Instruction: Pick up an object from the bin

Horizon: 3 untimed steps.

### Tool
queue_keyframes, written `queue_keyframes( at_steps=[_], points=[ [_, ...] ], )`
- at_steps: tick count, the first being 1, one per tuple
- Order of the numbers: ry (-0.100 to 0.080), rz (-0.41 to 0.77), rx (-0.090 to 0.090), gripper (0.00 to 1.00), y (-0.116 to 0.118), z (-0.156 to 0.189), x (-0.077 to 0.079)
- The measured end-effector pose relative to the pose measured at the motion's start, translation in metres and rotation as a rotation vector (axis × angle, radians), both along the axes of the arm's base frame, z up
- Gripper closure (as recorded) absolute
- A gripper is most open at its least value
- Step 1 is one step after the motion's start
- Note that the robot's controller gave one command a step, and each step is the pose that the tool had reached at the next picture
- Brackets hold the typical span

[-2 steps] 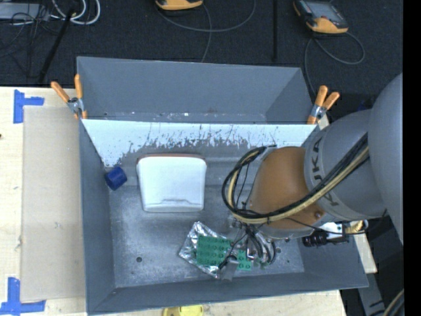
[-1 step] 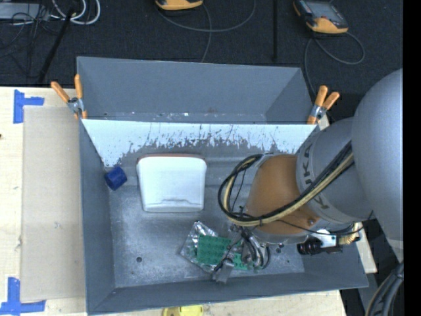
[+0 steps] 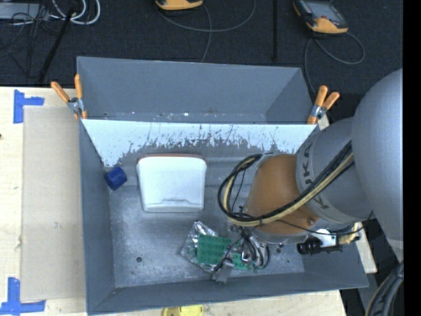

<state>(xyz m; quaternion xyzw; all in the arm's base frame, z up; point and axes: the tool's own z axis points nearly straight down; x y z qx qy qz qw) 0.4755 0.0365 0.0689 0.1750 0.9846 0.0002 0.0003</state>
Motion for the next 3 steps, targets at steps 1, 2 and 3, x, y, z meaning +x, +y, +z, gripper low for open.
queue_keyframes(
  at_steps=[1, 2, 3],
  points=[
    [0.0, 0.001, 0.0, 1.0, 0.0, 0.0, 0.0],
    [-0.002, 0.006, 0.0, 1.0, 0.0, 0.057, 0.001],
    [-0.002, 0.011, 0.0, 1.0, -0.001, 0.1, 0.002]
  ],
)
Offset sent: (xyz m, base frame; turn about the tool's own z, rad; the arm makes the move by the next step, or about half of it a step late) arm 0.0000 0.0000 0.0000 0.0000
